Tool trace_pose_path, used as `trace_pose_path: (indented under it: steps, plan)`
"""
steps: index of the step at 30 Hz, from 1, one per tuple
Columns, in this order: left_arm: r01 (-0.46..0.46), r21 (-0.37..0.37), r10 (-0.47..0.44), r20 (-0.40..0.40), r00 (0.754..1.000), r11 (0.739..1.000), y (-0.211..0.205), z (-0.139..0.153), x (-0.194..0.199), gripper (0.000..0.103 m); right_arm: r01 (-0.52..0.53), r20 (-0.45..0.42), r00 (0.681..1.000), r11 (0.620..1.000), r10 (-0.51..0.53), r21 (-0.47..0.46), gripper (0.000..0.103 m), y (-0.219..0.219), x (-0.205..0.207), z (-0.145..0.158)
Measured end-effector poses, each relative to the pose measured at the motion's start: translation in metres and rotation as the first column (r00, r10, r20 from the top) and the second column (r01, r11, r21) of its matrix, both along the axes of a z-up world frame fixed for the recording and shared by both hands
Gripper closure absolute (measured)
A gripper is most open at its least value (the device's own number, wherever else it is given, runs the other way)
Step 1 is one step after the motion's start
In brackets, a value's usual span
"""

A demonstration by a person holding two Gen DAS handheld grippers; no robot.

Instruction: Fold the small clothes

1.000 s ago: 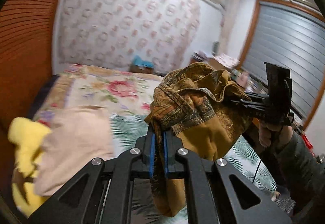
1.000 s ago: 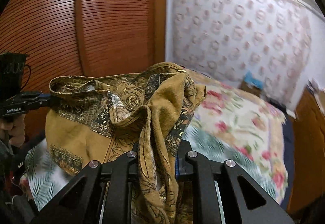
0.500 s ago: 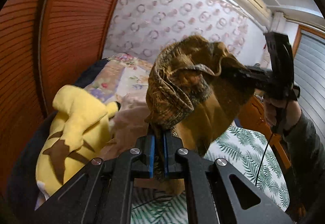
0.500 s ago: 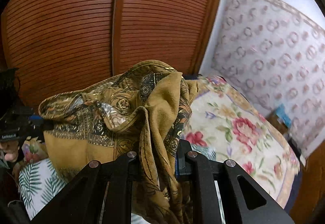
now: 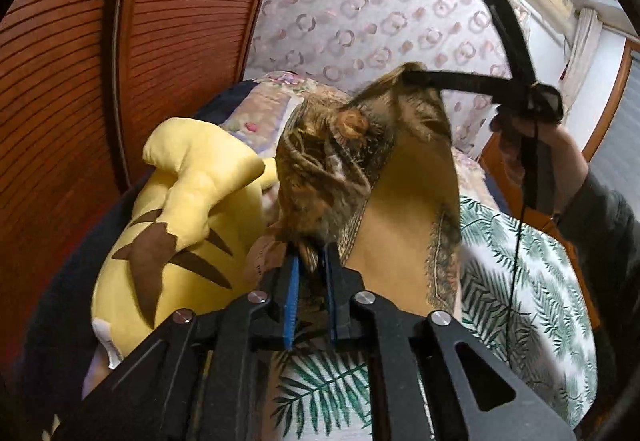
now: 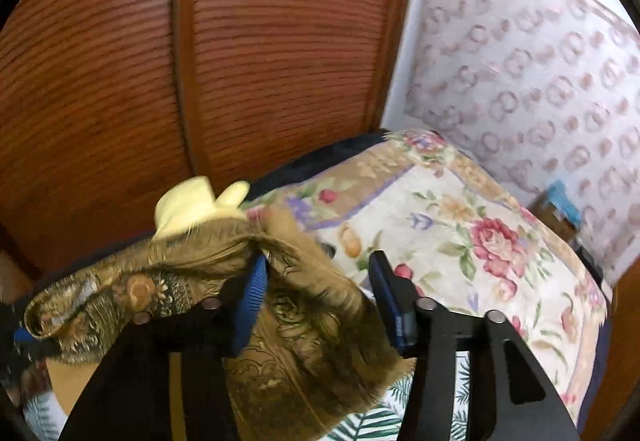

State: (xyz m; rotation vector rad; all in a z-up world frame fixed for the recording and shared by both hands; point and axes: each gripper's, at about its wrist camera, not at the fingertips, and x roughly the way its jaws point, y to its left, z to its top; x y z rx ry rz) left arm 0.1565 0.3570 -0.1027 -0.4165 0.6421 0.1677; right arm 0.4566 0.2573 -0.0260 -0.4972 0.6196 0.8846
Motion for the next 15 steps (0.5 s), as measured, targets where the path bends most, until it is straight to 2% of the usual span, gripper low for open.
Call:
trace_pose_path:
  steps: [2, 4, 8, 10, 13, 15]
  plan:
    - [-0.006, 0.011, 0.006, 0.017, 1.0, 1.0, -0.002, 0.004, -0.005, 0.077, 0.03, 0.025, 0.999, 0.999, -0.031, 0.036, 0.045, -0.01, 0.0, 0.008]
    - [-0.016, 0.022, 0.015, 0.044, 0.999, 1.0, -0.002, 0.008, -0.01, 0.061, 0.032, 0.03, 0.999, 0.996, -0.035, 0.082, 0.045, -0.024, -0.007, 0.016]
    - [-0.021, 0.067, 0.014, 0.09, 0.996, 0.998, -0.007, 0.021, -0.014, 0.052, 0.0, 0.039, 0.999, 0.995, -0.004, 0.099, 0.045, -0.034, -0.024, 0.018]
    - [-0.014, 0.08, 0.006, 0.108, 0.994, 0.997, -0.009, 0.026, -0.012, 0.029, -0.012, 0.041, 0.999, 0.995, 0.008, 0.1, 0.045, -0.044, -0.036, 0.017]
    - [0.016, 0.096, -0.025, 0.097, 0.995, 0.995, -0.014, 0.029, 0.002, 0.024, -0.024, 0.001, 1.0, 0.994, 0.024, 0.104, 0.045, -0.06, -0.037, 0.012]
    - [0.036, 0.103, -0.045, 0.086, 0.995, 0.994, -0.019, 0.028, 0.011, 0.022, 0.007, -0.07, 0.998, 0.995, 0.0, 0.099, 0.045, -0.073, -0.024, 0.006]
